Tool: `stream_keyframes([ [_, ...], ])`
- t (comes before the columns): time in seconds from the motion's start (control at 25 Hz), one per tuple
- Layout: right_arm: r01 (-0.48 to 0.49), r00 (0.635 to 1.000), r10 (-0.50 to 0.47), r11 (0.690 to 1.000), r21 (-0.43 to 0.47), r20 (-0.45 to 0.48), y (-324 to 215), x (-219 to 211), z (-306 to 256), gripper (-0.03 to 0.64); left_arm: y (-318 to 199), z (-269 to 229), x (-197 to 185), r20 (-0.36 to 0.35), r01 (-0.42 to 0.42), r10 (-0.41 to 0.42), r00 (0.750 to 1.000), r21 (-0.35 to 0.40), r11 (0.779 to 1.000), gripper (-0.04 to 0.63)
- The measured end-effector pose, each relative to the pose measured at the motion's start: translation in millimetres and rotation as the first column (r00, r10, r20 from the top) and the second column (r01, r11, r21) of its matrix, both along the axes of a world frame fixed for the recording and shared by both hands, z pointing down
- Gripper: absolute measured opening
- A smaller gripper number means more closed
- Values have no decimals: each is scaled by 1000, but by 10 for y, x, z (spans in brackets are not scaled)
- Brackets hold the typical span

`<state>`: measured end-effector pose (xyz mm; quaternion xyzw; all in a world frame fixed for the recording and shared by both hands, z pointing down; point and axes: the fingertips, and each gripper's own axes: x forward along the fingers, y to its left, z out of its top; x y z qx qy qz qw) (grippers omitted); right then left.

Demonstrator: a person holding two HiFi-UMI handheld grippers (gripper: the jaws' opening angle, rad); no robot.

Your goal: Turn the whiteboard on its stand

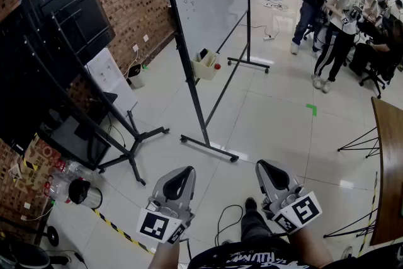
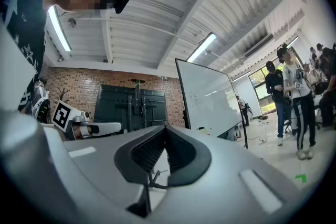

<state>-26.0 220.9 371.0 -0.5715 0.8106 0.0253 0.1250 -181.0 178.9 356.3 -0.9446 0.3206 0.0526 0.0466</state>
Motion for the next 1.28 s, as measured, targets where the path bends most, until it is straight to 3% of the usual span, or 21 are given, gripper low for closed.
stream_keyframes([
  [0.16, 12, 1000, -13, 1000, -19, -16, -432, 335, -11, 8, -382, -17, 303, -26, 19, -19, 999, -20, 1000, 5],
  [0.4, 67, 998, -67, 998, 17, -21, -1007, 704, -182, 8, -918, -142, 735, -19, 62, -61, 998, 9, 998, 5],
  [0.64, 139, 990, -140, 990, 38, 16, -1334, 992, -202, 8, -1258, -176, 921, -8, 139, -139, 990, 13, 990, 5],
  [0.92, 109, 992, -109, 994, 6, 55, -1666, 1299, -163, 8, -1705, -167, 1079, 21, 169, -168, 986, -28, 985, 5],
  [1.28, 35, 999, -34, 999, -25, 39, -2224, 1404, -95, 8, -2700, -100, 1103, 27, 127, -126, 992, -14, 992, 7],
])
